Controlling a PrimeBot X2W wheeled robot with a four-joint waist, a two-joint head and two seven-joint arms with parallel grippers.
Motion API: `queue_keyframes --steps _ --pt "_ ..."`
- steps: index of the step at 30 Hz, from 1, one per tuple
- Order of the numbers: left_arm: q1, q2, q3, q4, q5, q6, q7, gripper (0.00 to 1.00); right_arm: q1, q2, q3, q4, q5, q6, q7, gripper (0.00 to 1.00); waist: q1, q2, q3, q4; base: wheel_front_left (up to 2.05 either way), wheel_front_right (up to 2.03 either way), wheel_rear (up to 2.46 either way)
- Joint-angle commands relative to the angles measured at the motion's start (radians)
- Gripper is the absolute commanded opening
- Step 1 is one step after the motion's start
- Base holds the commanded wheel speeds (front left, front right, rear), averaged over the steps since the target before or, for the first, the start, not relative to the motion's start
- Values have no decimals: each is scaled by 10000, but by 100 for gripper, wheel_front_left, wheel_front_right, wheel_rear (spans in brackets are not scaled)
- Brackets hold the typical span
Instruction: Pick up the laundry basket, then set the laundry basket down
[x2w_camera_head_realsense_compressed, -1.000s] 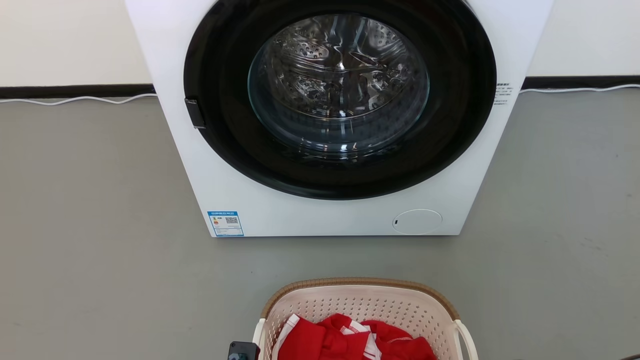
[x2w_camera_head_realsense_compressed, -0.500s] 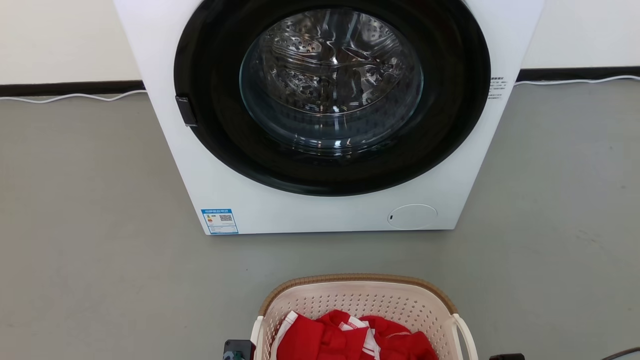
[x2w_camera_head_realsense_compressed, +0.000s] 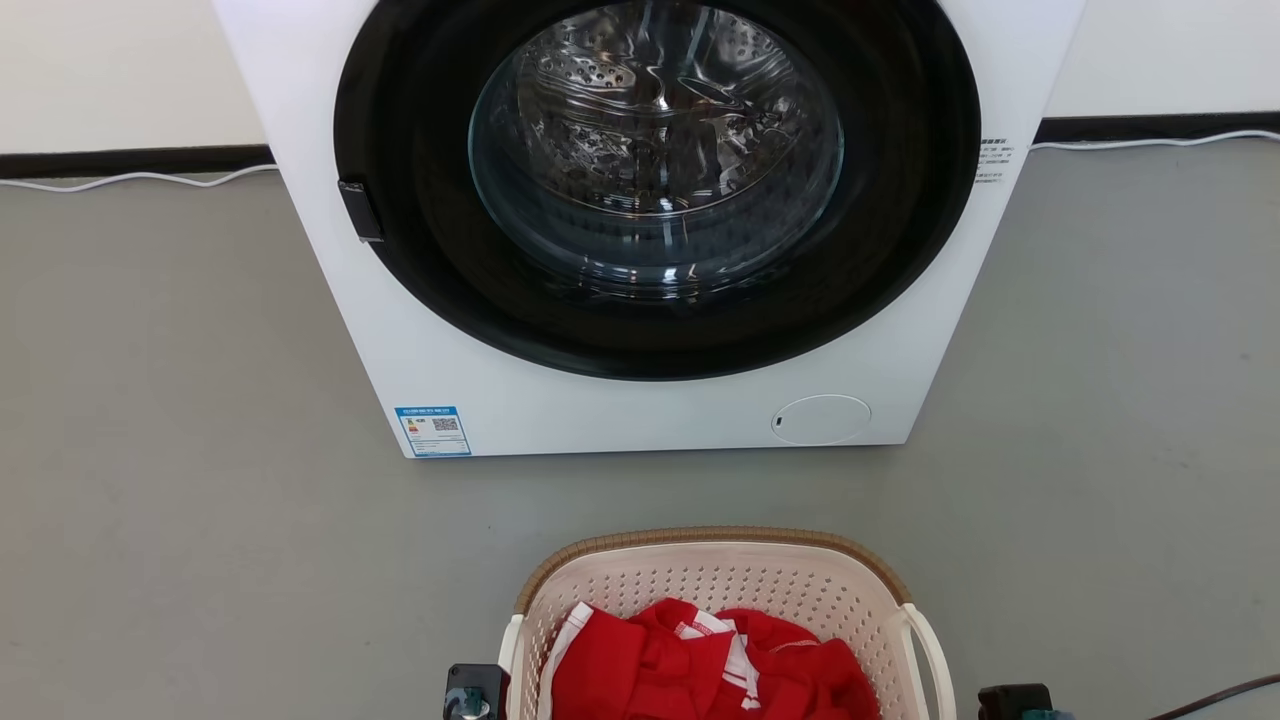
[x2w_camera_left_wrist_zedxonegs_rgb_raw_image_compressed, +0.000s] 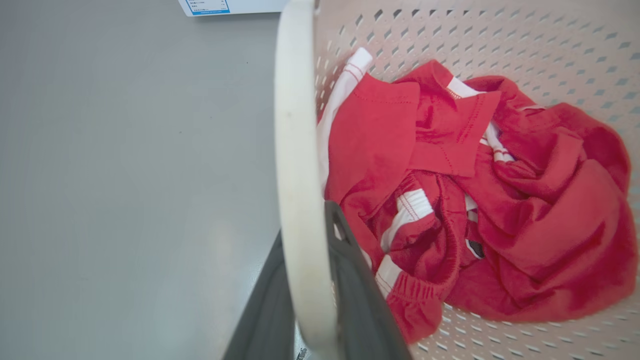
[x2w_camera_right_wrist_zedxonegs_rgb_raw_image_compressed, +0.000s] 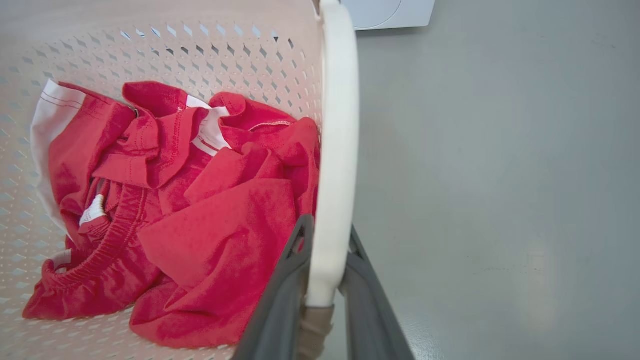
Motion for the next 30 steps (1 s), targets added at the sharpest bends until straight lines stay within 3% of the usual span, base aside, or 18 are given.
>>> queue_keyframes --steps 1,30 --pt "-461 332 113 107 18 84 -145 0 -201 -323 140 142 157 -53 -250 0 0 -1 15 2 0 0 0" --pt "-493 332 71 157 110 -1 -117 0 -248 -323 912 220 1065 -53 -385 0 0 -1 -2 -149 0 0 0"
